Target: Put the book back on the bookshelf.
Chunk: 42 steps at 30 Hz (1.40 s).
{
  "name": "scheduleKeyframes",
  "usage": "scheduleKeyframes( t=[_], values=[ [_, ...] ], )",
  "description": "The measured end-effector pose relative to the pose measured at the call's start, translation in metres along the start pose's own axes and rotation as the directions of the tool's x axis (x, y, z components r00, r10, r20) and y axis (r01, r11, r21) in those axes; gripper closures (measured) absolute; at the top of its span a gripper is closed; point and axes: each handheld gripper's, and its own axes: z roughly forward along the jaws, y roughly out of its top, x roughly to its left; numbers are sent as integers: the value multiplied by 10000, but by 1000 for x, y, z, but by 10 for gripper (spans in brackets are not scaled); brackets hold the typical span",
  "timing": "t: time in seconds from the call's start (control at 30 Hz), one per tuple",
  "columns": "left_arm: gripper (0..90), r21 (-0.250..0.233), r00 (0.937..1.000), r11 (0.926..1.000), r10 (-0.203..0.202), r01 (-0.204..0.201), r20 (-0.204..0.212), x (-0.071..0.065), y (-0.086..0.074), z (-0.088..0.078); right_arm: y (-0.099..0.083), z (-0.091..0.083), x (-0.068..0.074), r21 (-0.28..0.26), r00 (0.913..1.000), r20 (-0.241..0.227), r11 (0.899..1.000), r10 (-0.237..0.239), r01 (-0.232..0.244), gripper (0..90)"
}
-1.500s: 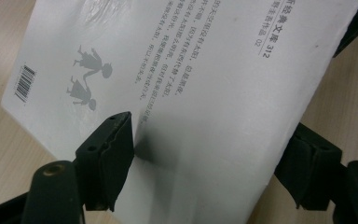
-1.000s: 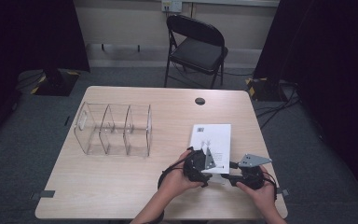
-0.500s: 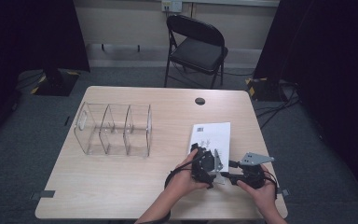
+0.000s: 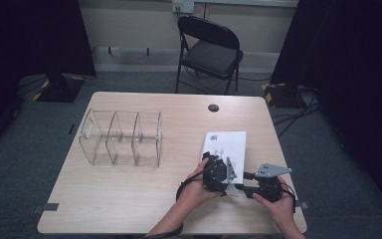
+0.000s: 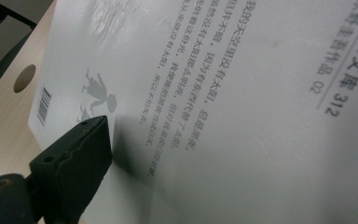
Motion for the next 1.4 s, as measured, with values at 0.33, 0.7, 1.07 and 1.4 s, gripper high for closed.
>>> scheduleKeyframes(
  t=[0.33, 0.7, 1.07, 1.4],
  values=[
    [232, -144, 9938, 9941, 1071, -1075, -303, -5, -1, -7, -9, -1, -6, 263, 9995, -281, 9996, 129, -122, 352],
    [344, -191, 9879, 9880, 1526, -1532, -283, 1, 2, -20, -38, -6, -21, 1345, 9972, -379, 9885, -647, 692, 260],
    [411, 516, 9897, 9883, 1431, -1432, 58, 12, 21, -32, -37, -2, -20, 1225, 9928, -330, 9853, -1156, 1188, 164],
    [457, 1354, 9876, 9790, 1457, -1524, 577, 30, 46, -43, -32, 6, -14, 914, 9833, 242, 9799, -1804, 1775, 130]
  ],
)
